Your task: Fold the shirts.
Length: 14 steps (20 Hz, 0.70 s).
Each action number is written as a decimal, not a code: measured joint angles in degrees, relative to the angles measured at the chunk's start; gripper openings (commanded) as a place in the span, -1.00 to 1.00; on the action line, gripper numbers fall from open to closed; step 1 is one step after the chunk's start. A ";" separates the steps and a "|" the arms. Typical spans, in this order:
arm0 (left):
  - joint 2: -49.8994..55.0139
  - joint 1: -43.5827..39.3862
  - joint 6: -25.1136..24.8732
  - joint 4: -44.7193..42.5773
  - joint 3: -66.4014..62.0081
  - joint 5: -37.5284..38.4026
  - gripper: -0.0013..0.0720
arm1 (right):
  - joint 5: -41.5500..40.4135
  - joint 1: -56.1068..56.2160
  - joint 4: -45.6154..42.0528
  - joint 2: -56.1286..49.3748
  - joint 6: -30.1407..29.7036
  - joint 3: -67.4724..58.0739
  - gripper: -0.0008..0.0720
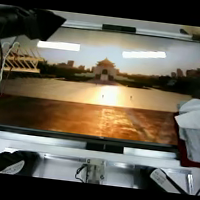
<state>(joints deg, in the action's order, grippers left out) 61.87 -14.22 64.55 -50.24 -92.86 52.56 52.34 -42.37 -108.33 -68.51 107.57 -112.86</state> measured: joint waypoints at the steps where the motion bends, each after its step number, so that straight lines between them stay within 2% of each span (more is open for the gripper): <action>1: 0.00 0.00 0.20 -0.31 0.00 0.02 0.88 | -1.31 -1.09 0.15 -0.87 -0.02 0.00 -0.82; 14: 0.00 0.00 0.79 -4.04 0.04 2.08 0.88 | -18.53 -8.50 -3.50 -9.44 1.40 0.02 -0.82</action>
<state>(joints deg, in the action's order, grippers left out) 61.87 -14.22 65.34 -54.28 -92.82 54.63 33.80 -50.87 -111.83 -77.95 108.97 -112.84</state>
